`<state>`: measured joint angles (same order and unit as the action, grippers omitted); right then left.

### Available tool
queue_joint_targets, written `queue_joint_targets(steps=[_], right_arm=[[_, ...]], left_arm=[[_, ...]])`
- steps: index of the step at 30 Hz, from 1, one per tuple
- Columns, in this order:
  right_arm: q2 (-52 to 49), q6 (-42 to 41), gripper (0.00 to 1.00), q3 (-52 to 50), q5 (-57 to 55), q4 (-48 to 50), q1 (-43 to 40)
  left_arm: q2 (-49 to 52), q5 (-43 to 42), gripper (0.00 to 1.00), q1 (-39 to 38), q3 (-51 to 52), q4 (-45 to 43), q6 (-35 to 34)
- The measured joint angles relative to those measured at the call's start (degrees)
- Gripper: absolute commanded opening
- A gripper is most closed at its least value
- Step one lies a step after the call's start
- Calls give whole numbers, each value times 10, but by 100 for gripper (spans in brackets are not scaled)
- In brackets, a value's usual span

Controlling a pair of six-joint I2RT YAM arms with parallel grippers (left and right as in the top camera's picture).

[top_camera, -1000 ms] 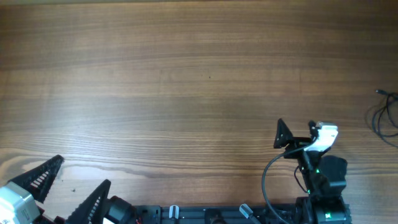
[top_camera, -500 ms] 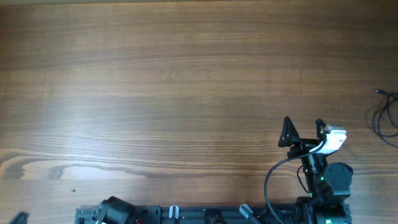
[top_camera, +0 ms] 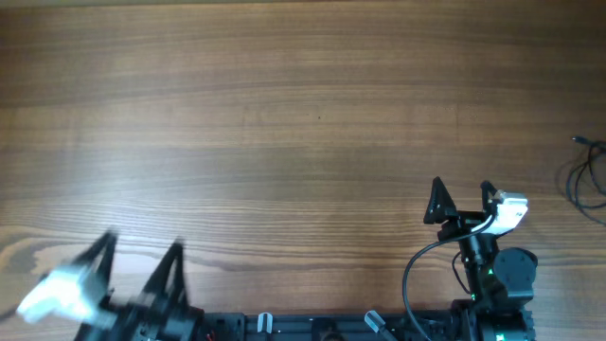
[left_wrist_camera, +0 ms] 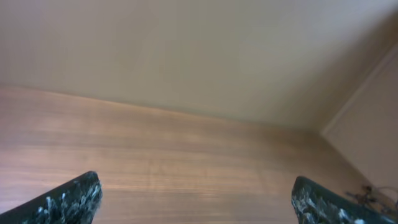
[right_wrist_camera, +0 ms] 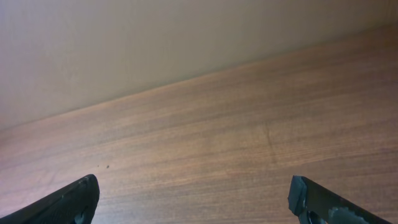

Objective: Untangle cables

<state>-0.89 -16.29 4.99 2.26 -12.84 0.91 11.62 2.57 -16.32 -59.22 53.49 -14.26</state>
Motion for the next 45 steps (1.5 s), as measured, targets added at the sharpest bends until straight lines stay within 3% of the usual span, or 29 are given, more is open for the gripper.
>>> queue_joint_targets(steps=[2, 3, 4, 7, 9, 11, 19, 25, 34, 45], right_arm=[[0, 0, 100, 0, 0, 1, 0], [1, 0, 100, 0, 0, 0, 0], [1, 0, 100, 0, 0, 0, 0], [1, 0, 99, 0, 0, 0, 0], [1, 0, 100, 0, 0, 1, 0], [1, 0, 100, 0, 0, 0, 0], [1, 0, 100, 0, 0, 0, 0], [1, 0, 100, 0, 0, 0, 0], [1, 0, 100, 0, 0, 0, 0], [1, 0, 100, 0, 0, 0, 0]], left_arm=[[6, -18, 100, 0, 111, -145, 0], [6, -23, 100, 0, 120, -164, 0], [5, -30, 100, 0, 201, -297, 0], [5, -33, 100, 8, 313, -509, 0], [-1, -30, 100, 24, 370, -621, 0], [-16, -28, 100, 45, 404, -680, 0], [-106, -24, 100, 117, 485, -698, 0], [-108, -15, 100, 129, 565, -687, 0], [-108, -9, 100, 142, 588, -499, 27], [-108, -12, 100, 142, 588, -496, 41]])
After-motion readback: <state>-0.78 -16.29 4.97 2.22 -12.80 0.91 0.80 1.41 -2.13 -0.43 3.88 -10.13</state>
